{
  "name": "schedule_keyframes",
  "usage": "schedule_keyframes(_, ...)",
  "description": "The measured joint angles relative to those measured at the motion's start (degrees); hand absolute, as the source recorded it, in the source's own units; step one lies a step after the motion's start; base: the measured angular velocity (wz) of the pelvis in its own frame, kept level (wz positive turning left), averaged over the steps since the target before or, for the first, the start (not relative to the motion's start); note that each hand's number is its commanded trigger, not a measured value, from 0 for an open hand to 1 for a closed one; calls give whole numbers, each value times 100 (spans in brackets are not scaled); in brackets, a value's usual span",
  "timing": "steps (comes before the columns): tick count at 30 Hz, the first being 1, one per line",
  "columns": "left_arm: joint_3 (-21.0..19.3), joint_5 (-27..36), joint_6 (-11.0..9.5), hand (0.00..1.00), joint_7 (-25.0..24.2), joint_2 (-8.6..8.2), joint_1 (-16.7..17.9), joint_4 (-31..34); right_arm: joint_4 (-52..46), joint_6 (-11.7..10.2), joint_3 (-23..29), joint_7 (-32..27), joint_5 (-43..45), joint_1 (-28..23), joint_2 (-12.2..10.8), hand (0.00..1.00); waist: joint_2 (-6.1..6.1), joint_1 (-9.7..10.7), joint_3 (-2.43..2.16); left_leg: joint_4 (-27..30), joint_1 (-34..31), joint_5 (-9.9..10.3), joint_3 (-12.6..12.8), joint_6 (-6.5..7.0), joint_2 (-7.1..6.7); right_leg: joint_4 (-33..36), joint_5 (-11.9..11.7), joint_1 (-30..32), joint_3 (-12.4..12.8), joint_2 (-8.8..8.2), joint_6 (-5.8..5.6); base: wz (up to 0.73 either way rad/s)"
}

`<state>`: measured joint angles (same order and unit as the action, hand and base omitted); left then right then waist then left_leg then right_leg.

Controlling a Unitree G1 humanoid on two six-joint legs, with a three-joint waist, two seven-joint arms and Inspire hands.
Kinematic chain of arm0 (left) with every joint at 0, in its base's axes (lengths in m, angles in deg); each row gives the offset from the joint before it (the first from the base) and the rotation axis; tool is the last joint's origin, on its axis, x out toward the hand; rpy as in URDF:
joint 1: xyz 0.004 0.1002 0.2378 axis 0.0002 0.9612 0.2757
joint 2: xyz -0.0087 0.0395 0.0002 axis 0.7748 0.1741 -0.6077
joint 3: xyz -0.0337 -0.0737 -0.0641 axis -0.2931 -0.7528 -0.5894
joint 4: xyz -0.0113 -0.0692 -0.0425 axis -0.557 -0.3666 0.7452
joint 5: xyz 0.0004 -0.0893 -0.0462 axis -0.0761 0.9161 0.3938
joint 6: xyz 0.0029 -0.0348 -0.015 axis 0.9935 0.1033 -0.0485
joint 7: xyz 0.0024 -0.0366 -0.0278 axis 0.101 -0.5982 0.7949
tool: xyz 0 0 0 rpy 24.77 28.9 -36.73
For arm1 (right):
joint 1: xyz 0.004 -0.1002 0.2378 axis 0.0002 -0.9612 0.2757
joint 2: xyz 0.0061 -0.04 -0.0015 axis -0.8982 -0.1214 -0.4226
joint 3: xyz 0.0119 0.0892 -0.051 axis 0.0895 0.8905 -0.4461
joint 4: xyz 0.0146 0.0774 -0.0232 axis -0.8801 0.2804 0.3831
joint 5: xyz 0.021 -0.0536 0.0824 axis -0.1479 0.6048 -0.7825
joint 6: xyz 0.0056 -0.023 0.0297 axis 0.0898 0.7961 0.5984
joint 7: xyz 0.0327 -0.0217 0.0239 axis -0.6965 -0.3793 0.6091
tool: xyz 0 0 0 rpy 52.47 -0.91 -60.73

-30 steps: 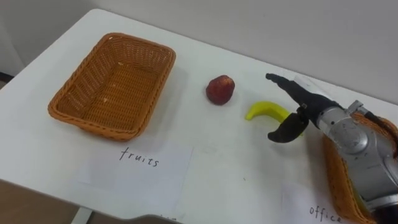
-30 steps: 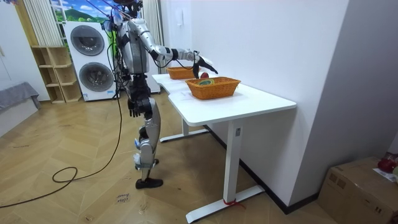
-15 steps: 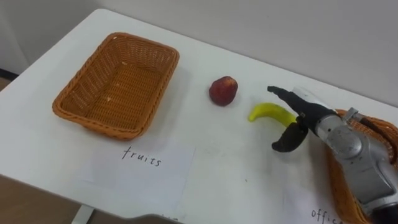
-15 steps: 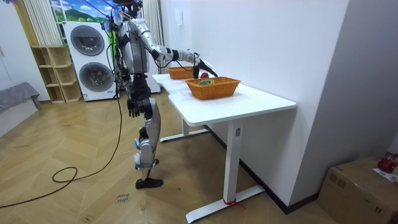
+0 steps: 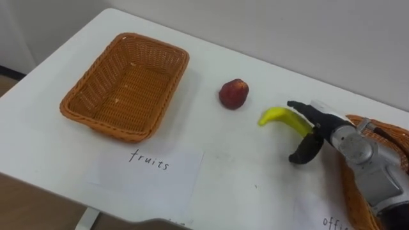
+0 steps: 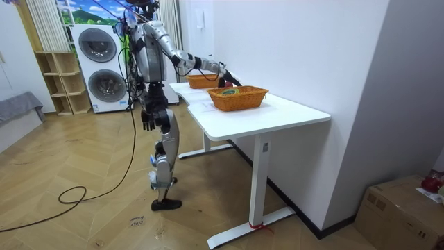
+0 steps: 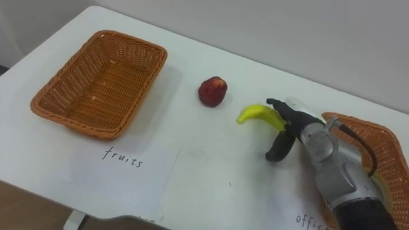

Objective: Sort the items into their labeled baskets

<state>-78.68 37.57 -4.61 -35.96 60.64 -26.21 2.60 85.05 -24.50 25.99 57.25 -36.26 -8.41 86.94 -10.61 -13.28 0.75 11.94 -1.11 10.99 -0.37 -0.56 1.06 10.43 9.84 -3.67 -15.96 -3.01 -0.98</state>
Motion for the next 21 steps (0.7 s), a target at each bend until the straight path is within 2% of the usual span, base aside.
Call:
schedule_keyframes(4, 14, 3, -10, 0, -1, -40, 2, 7, 87, -5, 0, -83, 51, 250, 3, 0, 16, 4, 6, 115, -90, 0, 5, 0, -1, 9, 0, 76, -5, -3, 1, 0)
schedule_keyframes(5, 13, 2, -12, 0, -4, -42, 3, 5, 111, -8, 0, -133, 70, 291, 5, 0, 53, 4, 19, 142, -116, 0, 0, 0, -2, 7, 0, 77, -19, -6, 1, 5)
schedule_keyframes(6, 12, 3, -17, 0, -4, -41, 3, 5, 117, -9, 0, -141, 129, 316, 6, 0, 45, -6, 6, 149, -123, 0, -9, 0, -3, 9, 0, 77, -42, -7, 1, 6)
schedule_keyframes(12, 16, 32, -25, 0, -4, -41, -5, 5, 291, -55, 0, -155, 155, 324, 18, 0, 102, -94, 26, 151, -164, 1, -60, -1, -7, 14, -1, 76, -148, -15, 2, 4)
schedule_keyframes(21, 33, 33, -110, 0, 3, -41, -8, 2, 730, -181, 0, -356, 75, 555, 34, 0, 85, -132, 11, 177, -214, -3, -127, 1, -26, 12, -2, 84, -206, -26, 4, 4)
